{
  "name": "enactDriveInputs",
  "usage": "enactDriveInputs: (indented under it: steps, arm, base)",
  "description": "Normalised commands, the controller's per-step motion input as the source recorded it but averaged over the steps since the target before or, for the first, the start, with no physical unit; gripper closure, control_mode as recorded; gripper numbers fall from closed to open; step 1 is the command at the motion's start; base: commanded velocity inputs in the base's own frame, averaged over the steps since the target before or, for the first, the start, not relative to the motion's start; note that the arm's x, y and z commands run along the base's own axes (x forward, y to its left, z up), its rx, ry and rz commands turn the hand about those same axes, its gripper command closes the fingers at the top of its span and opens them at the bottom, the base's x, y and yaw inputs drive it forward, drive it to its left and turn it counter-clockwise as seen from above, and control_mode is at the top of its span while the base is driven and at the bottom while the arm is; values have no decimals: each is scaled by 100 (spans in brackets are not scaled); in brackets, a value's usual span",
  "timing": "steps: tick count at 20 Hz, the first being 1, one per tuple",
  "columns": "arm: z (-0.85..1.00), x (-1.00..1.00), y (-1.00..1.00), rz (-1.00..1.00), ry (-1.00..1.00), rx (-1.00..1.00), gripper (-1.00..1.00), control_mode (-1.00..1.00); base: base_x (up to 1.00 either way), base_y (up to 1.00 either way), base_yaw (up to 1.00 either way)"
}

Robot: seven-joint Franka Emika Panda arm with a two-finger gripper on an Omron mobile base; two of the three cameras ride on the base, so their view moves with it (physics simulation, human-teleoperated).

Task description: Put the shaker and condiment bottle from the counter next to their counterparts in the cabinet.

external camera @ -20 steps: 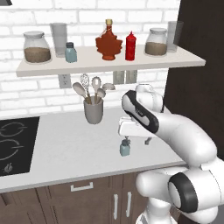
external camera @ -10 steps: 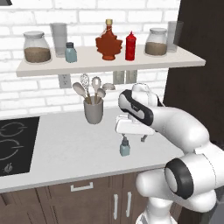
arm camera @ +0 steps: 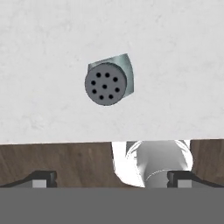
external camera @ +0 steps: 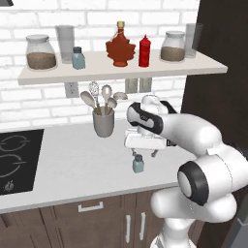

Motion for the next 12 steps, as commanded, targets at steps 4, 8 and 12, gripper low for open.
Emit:
enactDriveInputs:
  steps: [4,8,12]
  arm:
    - [-19,33,0,0,0,0,-100,-100]
    - [-29,12,3,0,1,1,-100,-100]
    - [-39,29,1,0,0,0,-100,-100]
  base:
    - [0,0,0]
    - [0,0,0]
    - [0,0,0]
